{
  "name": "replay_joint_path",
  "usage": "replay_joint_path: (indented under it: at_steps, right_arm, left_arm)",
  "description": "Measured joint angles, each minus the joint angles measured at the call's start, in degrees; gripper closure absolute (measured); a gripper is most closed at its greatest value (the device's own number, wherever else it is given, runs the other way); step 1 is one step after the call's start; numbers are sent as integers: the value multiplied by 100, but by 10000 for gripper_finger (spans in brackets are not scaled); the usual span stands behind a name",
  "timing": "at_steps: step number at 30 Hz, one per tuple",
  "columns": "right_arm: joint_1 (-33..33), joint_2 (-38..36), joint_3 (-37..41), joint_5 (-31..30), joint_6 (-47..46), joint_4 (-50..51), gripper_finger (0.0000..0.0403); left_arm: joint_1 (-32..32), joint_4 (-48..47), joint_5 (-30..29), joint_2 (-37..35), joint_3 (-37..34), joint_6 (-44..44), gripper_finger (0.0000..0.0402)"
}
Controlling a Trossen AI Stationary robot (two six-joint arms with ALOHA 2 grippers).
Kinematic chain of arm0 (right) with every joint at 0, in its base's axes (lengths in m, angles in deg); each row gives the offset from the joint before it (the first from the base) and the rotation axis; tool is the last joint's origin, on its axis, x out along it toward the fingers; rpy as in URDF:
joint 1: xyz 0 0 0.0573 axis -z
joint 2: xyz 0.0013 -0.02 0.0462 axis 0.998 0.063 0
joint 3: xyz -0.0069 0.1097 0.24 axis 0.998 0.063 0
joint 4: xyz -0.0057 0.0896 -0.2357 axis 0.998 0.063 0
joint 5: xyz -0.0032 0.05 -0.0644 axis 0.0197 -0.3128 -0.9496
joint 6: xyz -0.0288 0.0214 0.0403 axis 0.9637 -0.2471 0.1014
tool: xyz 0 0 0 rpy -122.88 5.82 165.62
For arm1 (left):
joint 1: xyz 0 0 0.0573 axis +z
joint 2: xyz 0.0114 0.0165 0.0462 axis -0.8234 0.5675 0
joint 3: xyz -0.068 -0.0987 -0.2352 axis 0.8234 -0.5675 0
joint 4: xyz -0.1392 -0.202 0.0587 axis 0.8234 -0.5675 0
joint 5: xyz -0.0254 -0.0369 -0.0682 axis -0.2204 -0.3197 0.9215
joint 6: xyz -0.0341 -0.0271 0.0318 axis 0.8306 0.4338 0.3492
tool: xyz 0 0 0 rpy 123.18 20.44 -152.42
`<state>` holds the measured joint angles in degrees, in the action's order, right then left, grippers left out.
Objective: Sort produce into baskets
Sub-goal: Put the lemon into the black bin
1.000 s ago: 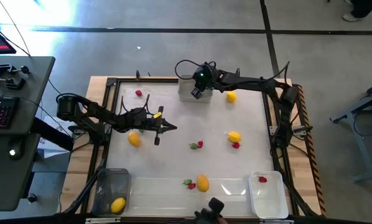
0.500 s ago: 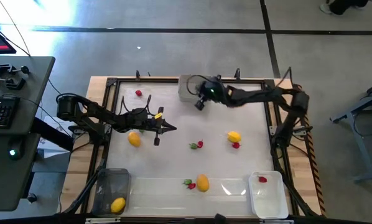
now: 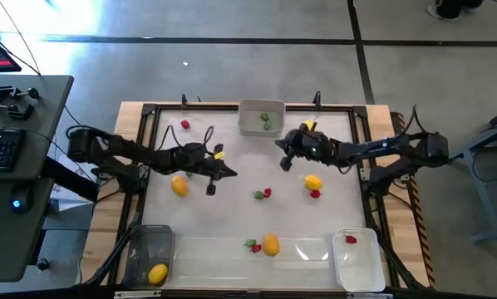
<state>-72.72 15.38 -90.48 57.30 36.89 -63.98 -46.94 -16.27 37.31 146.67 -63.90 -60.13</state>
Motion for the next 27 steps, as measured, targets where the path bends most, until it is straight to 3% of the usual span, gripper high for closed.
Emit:
replay_joint_path:
  at_steps: [8,16,21,27]
  right_arm:
    - [-388,0,325,-32,27,-390,403]
    - [-684,0,341,-204,172,-433,403]
    - [-699,2,341,-230,183,-425,403]
    - [-699,2,341,-230,183,-385,403]
  left_arm:
    - [-401,-3994,-312,-1026,1159,87,402]
    - [-857,-7139,-970,-1275,2053,696,393]
    - [-1269,-8381,-1350,-1276,2195,666,356]
    - [-1751,-9098,-1598,-1230,2195,915,283]
